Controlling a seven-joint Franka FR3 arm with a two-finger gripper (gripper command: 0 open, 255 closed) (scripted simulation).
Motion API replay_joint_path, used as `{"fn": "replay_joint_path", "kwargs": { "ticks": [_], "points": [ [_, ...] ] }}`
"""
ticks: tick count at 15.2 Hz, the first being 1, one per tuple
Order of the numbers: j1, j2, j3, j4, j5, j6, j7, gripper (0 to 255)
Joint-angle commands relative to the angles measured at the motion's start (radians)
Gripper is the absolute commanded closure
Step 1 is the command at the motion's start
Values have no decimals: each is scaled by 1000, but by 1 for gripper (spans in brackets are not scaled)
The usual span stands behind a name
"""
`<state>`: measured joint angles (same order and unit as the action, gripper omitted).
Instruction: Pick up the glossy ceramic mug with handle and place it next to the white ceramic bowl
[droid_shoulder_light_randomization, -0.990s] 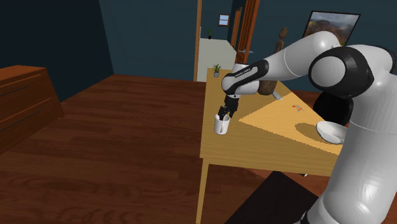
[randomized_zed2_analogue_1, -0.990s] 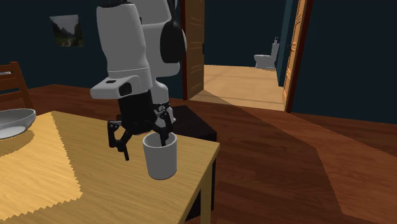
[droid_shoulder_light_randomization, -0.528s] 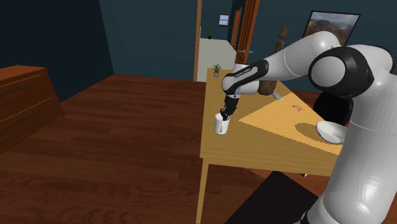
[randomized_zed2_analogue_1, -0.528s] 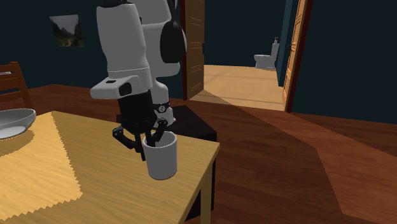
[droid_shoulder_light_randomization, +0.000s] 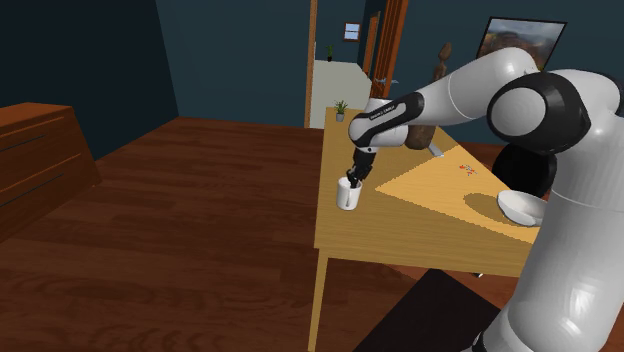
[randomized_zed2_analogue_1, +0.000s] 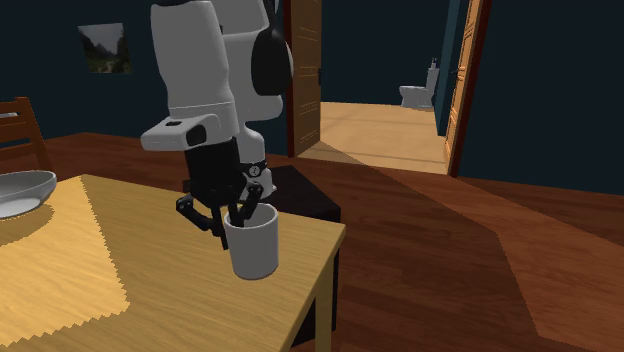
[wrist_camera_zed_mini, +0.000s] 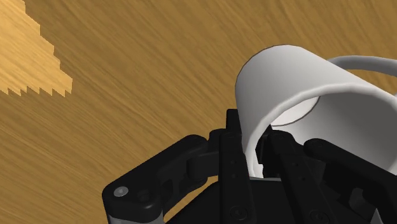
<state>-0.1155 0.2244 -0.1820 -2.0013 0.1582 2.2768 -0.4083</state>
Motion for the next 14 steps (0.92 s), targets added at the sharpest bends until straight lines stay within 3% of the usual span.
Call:
{"fn": "replay_joint_path", "kwargs": {
  "ticks": [1,14],
  "points": [
    [1,-12,-1,11,-5,-22,5,255],
    [4,-83,-8,99,-34,-179,33,255]
  ]
}}
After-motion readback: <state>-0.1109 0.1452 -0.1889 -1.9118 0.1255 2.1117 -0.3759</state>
